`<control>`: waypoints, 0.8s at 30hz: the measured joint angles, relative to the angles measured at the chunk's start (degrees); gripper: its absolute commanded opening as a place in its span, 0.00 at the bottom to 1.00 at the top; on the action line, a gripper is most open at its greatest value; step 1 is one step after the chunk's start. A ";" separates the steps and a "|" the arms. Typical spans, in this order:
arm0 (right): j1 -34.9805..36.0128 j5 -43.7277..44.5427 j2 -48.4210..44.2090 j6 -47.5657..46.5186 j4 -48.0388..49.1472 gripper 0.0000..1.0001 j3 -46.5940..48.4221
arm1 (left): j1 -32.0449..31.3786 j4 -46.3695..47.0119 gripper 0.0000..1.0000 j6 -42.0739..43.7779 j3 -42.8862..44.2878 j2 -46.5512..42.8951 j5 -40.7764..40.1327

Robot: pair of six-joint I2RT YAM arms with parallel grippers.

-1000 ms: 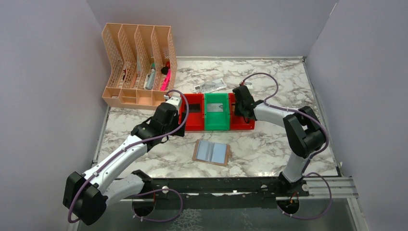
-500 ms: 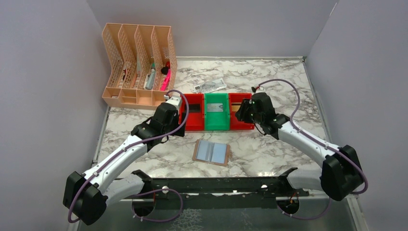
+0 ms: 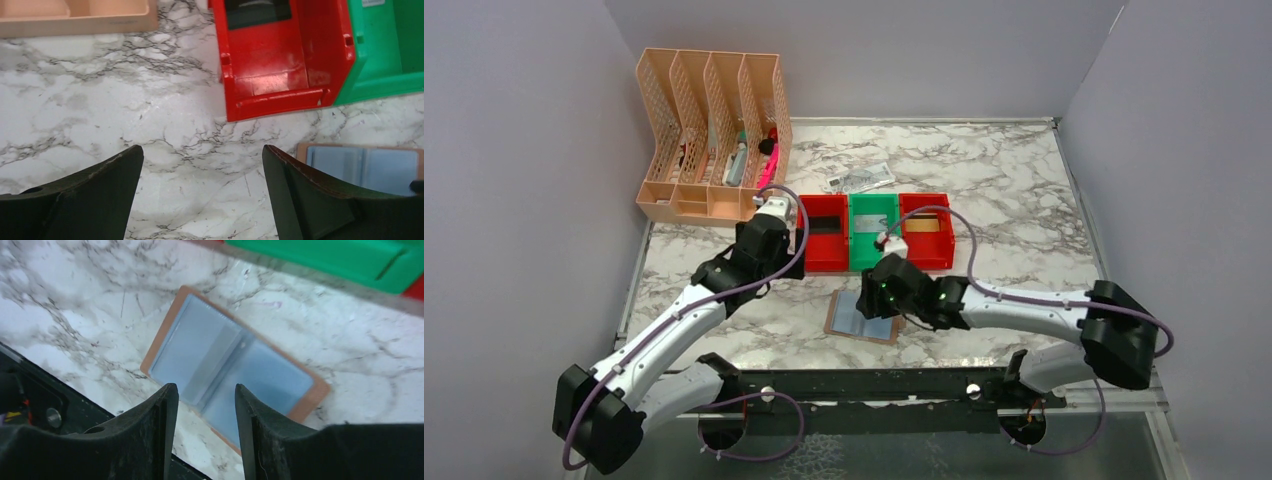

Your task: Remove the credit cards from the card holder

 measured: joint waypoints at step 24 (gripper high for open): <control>13.44 18.49 26.80 11.15 -12.31 0.54 19.96 | 1.14 -2.08 0.99 -4.92 -0.33 -9.53 -13.07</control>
